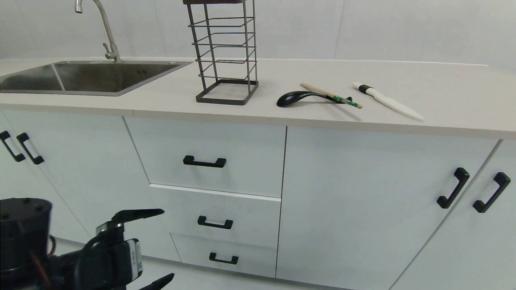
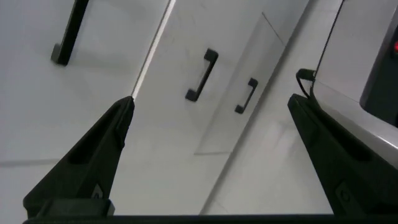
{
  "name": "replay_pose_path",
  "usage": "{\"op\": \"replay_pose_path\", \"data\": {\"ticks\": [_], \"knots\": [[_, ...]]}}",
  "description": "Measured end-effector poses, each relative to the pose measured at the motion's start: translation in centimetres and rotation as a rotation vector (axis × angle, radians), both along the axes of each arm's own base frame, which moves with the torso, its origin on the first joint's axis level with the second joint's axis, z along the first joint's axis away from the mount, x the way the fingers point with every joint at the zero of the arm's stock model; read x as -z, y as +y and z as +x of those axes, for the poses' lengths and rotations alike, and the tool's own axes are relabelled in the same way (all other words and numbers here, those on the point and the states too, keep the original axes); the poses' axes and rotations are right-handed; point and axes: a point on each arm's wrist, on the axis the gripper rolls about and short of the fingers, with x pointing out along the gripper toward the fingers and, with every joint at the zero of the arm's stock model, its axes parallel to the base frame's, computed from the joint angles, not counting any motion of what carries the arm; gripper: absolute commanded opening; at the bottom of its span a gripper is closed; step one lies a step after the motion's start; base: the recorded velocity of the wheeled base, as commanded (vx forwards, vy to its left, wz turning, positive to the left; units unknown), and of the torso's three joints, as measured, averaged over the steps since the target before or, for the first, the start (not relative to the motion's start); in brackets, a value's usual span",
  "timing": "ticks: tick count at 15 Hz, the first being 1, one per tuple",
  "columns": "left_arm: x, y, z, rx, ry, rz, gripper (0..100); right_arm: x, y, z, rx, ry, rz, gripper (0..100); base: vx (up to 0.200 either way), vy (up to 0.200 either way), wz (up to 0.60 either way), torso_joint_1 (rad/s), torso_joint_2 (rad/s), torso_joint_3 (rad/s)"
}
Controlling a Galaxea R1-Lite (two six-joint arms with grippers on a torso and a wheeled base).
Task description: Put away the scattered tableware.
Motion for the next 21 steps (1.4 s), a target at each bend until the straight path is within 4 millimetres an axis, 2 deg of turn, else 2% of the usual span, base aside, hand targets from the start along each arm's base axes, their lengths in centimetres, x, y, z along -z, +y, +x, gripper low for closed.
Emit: {"op": "replay_pose_path", "data": {"ticks": [2, 6, 10, 11, 16, 18, 20, 21], "knots": [[1.2, -1.0, 1.1, 0.006, 0.068, -0.026, 100, 0.0, 0.0, 0.0, 0.000, 0.000, 0.000, 0, 0.000, 0.000, 0.00, 0.000, 0.00, 0.000], [3.0, -1.8, 2.0, -0.008, 0.177, -0.002, 100, 0.0, 0.0, 0.0, 0.000, 0.000, 0.000, 0, 0.000, 0.000, 0.00, 0.000, 0.00, 0.000], [4.2, -3.5, 6.6, -0.028, 0.127, 0.129, 100, 0.0, 0.0, 0.0, 0.000, 0.000, 0.000, 0, 0.000, 0.000, 0.00, 0.000, 0.00, 0.000], [5.0, -3.6, 7.1, -0.052, 0.141, 0.164, 100, 0.0, 0.0, 0.0, 0.000, 0.000, 0.000, 0, 0.000, 0.000, 0.00, 0.000, 0.00, 0.000], [7.7, -3.9, 7.7, -0.073, 0.192, 0.219, 100, 0.0, 0.0, 0.0, 0.000, 0.000, 0.000, 0, 0.000, 0.000, 0.00, 0.000, 0.00, 0.000], [8.7, -4.3, 7.9, -0.050, 0.253, 0.158, 100, 0.0, 0.0, 0.0, 0.000, 0.000, 0.000, 0, 0.000, 0.000, 0.00, 0.000, 0.00, 0.000], [10.0, -5.7, 8.2, -0.018, 0.329, 0.010, 100, 0.0, 0.0, 0.0, 0.000, 0.000, 0.000, 0, 0.000, 0.000, 0.00, 0.000, 0.00, 0.000], [10.0, -6.6, 9.0, -0.009, 0.271, -0.068, 100, 0.0, 0.0, 0.0, 0.000, 0.000, 0.000, 0, 0.000, 0.000, 0.00, 0.000, 0.00, 0.000]]}}
